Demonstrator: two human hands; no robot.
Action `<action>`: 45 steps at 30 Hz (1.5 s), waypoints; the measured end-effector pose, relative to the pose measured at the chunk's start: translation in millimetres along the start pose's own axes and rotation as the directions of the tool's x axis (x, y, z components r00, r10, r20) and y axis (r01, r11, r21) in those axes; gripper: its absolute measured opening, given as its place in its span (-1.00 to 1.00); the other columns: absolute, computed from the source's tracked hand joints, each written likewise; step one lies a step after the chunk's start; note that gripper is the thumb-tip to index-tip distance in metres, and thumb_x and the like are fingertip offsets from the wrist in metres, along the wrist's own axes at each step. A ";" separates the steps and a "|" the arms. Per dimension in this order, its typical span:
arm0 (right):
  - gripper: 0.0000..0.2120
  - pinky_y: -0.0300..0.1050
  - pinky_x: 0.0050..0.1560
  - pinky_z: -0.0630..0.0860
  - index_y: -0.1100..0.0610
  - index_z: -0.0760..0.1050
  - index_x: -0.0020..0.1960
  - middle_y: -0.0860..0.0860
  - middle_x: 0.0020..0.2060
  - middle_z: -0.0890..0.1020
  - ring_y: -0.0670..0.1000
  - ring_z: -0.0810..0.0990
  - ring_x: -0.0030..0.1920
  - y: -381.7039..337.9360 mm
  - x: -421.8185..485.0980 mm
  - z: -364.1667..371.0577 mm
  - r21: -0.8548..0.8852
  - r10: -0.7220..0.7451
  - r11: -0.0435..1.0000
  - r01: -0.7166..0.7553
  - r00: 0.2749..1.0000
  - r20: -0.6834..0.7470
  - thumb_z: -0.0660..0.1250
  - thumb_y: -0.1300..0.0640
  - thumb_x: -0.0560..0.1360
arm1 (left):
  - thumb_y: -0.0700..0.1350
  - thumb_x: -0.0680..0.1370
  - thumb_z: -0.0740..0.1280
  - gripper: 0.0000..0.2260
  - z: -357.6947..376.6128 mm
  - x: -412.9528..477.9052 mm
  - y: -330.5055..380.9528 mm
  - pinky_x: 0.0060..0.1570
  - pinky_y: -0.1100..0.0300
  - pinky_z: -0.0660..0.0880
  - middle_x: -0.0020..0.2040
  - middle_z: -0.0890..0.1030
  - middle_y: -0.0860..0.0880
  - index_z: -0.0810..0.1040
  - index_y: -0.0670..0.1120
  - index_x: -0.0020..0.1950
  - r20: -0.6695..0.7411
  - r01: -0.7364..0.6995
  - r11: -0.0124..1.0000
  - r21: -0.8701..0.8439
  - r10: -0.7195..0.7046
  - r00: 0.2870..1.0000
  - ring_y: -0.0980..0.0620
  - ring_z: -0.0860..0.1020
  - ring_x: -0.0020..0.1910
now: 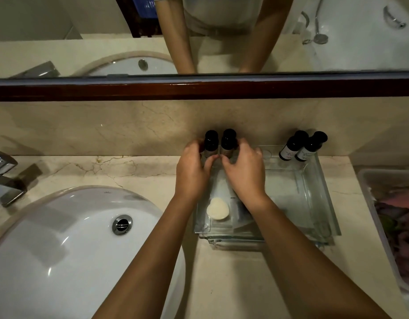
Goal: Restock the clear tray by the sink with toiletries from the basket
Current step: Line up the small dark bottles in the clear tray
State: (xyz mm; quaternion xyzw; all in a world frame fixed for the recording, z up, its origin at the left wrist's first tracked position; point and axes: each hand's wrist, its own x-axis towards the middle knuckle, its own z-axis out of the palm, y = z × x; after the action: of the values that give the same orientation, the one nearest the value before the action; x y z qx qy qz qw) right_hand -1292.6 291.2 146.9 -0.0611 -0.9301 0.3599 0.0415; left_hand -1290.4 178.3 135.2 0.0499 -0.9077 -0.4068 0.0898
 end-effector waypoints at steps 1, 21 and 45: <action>-0.68 0.06 0.07 0.47 0.16 0.44 0.17 0.12 -0.01 0.61 0.15 0.43 0.17 0.2 0.2 0.2 0.000 0.002 1.000 -0.002 1.000 0.001 0.35 0.05 0.48 | -0.09 0.52 0.36 -0.70 0.0 0.4 -0.1 -0.01 0.28 0.38 0.13 0.55 -0.10 0.45 -0.17 0.20 0.006 -0.007 1.000 0.007 0.007 1.000 -0.04 0.52 0.11; -0.53 -0.13 0.11 0.38 0.17 0.43 0.25 0.04 0.05 0.59 0.08 0.46 0.17 16.7 -14.7 -14.6 0.124 0.030 0.992 -0.020 0.996 -0.081 0.45 0.04 0.41 | -0.11 0.50 0.39 -0.53 -5.5 -10.8 -1.6 0.18 0.31 0.35 0.28 0.46 -0.05 0.32 -0.14 0.35 0.050 0.008 0.994 -0.113 -0.002 0.999 0.07 0.43 0.25; -0.66 -0.55 -0.33 0.33 0.21 0.41 0.19 -0.08 -0.20 0.51 -0.21 0.42 -0.29 99.9 25.0 -112.6 0.201 0.039 0.978 -0.057 0.995 0.092 0.39 0.25 0.45 | -0.19 0.54 0.29 -0.65 90.7 -16.1 129.4 0.17 0.10 0.37 0.26 0.44 -0.15 0.35 -0.16 0.31 0.252 0.129 0.991 -0.022 -0.120 0.960 -0.12 0.41 0.26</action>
State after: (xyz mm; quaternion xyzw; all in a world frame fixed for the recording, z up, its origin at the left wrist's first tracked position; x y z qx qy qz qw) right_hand -1295.3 442.8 163.5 -0.0630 -0.8876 0.4562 -0.0019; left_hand -1295.3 333.0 170.7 0.0535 -0.8989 -0.4320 -0.0500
